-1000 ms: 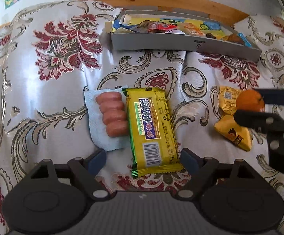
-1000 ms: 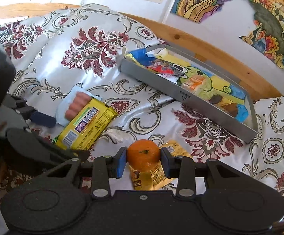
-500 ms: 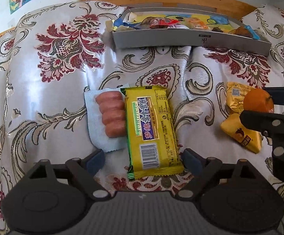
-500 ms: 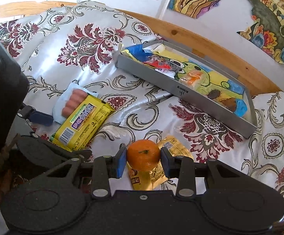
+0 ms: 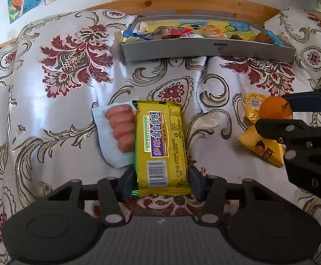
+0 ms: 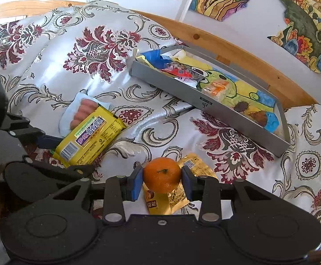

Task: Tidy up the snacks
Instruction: 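Grasp the yellow wafer bar with the left tool while the right tool grasps the orange, then carry the wafer bar into the tray with the left tool while the right tool carries the orange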

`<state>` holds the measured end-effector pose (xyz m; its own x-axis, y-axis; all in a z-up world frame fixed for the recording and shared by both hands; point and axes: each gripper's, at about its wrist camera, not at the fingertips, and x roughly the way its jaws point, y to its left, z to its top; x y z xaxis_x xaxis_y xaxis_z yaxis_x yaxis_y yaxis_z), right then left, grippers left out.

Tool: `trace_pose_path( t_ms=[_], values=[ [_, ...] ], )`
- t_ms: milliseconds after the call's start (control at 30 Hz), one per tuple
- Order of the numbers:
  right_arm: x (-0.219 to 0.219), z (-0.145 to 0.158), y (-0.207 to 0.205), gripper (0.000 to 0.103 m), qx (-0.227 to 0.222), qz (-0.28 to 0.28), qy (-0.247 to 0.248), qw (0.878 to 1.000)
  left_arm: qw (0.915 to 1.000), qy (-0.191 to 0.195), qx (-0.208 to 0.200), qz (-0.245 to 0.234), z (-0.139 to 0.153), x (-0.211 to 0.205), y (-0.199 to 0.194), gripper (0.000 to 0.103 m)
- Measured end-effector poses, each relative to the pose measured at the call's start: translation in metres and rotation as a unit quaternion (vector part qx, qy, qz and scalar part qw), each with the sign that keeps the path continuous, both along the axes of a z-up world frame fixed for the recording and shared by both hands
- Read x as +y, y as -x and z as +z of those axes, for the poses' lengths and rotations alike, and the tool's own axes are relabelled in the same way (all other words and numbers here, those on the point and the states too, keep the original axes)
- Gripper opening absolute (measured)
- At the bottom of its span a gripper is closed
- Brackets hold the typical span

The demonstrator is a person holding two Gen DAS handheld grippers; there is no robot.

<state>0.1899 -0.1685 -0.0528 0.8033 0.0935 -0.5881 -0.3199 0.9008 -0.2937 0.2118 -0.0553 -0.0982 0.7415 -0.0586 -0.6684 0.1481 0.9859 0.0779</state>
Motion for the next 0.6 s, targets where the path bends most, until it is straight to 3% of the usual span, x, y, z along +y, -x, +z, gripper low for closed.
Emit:
trace_pose_path(
  t_ms=[233,600],
  values=[
    [0.001,0.002,0.001,0.039,-0.012,0.004,0.004,1.0,0.9998,0.018,-0.003,-0.01,0.003,0.004,0.016,0.051],
    [-0.002,0.011,0.005,0.039,-0.023,0.003,-0.013,1.0,0.9997,0.0,-0.018,-0.016,0.007,0.006,0.04,0.051]
  ],
)
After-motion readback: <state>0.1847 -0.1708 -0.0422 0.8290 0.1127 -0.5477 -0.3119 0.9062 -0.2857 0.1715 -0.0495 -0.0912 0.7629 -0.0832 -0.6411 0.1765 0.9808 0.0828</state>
